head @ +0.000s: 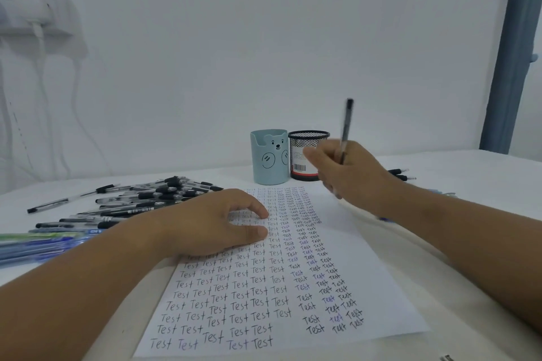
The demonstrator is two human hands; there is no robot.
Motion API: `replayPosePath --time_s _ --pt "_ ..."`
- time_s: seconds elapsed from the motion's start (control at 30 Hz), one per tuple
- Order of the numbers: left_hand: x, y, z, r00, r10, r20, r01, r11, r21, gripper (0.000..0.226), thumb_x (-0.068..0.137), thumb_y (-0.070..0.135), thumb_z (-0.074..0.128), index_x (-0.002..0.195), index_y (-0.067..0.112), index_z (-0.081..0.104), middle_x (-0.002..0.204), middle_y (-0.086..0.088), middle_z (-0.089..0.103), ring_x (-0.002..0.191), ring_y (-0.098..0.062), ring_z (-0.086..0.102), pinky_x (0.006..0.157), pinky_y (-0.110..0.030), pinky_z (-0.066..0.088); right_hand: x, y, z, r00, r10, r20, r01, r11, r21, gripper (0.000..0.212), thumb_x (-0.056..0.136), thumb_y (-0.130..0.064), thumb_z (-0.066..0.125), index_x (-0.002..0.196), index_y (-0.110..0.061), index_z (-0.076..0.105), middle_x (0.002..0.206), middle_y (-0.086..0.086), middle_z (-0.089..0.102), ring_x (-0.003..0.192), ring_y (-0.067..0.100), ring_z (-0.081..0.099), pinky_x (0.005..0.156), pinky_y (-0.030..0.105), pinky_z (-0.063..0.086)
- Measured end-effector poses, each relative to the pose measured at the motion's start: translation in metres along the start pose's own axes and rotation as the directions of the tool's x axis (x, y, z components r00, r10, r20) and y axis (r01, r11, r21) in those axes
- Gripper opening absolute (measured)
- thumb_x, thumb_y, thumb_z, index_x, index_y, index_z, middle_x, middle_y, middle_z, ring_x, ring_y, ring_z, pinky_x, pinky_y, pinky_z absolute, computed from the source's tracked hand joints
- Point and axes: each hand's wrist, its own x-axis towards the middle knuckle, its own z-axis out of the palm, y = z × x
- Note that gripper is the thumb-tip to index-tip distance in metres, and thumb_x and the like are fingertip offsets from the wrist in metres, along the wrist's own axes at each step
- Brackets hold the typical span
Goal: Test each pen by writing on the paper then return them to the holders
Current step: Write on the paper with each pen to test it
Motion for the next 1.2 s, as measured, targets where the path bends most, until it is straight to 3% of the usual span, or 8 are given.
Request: replayPosePath --time_s 0.1,0.23,0.33,0.43,0.6,0.7,0.9,1.2 --pt "0.0 0.001 0.0 1.0 0.007 0.006 -0.007 1.0 0.0 0.036 0.083 0.066 0.064 0.118 0.057 0.058 0.137 0.033 0.046 0.127 0.004 0.041 0.112 -0.028 0.033 0.0 -0.001 -0.007 1.0 -0.029 -0.01 0.028 0.999 -0.045 0.04 0.083 -0.068 0.053 0.093 -0.029 0.047 0.043 -0.006 0.047 0.04 0.01 0.039 0.051 0.024 0.033" --pt "0.0 0.001 0.0 1.0 0.006 0.0 -0.006 1.0 0.002 0.037 0.083 0.066 0.064 0.118 0.057 0.058 0.138 0.031 0.046 0.129 0.002 0.041 0.115 -0.031 0.033 -0.002 -0.005 -0.009 0.995 -0.096 -0.038 0.086 0.974 -0.208 0.012 0.103 -0.034 0.054 0.096 -0.027 0.06 0.064 -0.001 0.069 0.048 0.009 0.05 0.054 0.029 0.045" --pt "0.0 0.001 0.0 1.0 0.002 -0.008 -0.002 1.0 -0.002 0.037 0.082 0.067 0.064 0.117 0.058 0.058 0.14 0.03 0.046 0.132 0.0 0.041 0.117 -0.034 0.033 -0.001 -0.003 -0.007 0.997 -0.078 -0.011 0.07 0.944 -0.323 0.021 0.105 -0.024 0.048 0.095 -0.015 0.064 0.083 0.005 0.07 0.062 0.018 0.054 0.067 0.034 0.049" --pt "0.0 0.0 0.0 1.0 0.002 -0.009 -0.002 1.0 -0.005 0.038 0.082 0.067 0.064 0.118 0.058 0.058 0.141 0.03 0.046 0.133 -0.001 0.041 0.117 -0.035 0.033 -0.001 -0.001 -0.005 0.996 -0.066 0.056 0.082 0.917 -0.39 0.029 0.106 -0.024 0.042 0.096 -0.013 0.067 0.078 -0.004 0.063 0.064 0.006 0.049 0.062 0.018 0.038" --pt "0.0 0.0 0.001 1.0 0.013 -0.006 -0.013 1.0 0.003 0.038 0.081 0.068 0.063 0.118 0.058 0.058 0.141 0.031 0.045 0.132 0.0 0.041 0.116 -0.032 0.032 0.011 0.019 -0.018 0.994 -0.09 0.062 0.108 0.856 -0.506 0.02 0.101 -0.012 0.056 0.108 -0.008 0.074 0.094 0.005 0.059 0.088 0.018 0.055 0.073 0.018 0.037" --pt "0.0 0.0 0.001 1.0 0.023 -0.005 -0.023 1.0 0.014 0.036 0.083 0.067 0.063 0.117 0.058 0.057 0.14 0.033 0.044 0.13 0.002 0.04 0.115 -0.03 0.032 0.017 0.037 -0.041 1.0 -0.009 0.006 0.011 0.812 -0.583 0.024 0.096 -0.001 0.059 0.11 -0.016 0.073 0.093 -0.001 0.056 0.077 0.008 0.053 0.066 0.009 0.036" --pt "0.001 0.0 0.0 0.999 0.033 0.001 -0.033 0.999 0.02 0.037 0.081 0.069 0.062 0.117 0.059 0.057 0.138 0.035 0.045 0.131 0.003 0.041 0.117 -0.033 0.032 0.016 0.055 -0.07 0.962 0.271 -0.021 -0.197 0.643 -0.74 0.021 0.095 -0.008 0.061 0.103 -0.023 0.073 0.107 -0.001 0.065 0.089 0.015 0.056 0.081 0.03 0.048" --pt "-0.005 0.002 -0.007 0.997 0.013 -0.071 -0.012 1.0 0.012 0.033 0.079 0.066 0.066 0.111 0.059 0.063 0.129 0.032 0.053 0.116 0.004 0.052 0.104 -0.03 0.039 0.013 0.044 -0.057 0.97 0.239 0.051 -0.135 0.697 -0.704 0.037 0.084 -0.004 0.062 0.11 -0.03 0.069 0.114 -0.008 0.059 0.098 0.014 0.052 0.088 0.028 0.044"
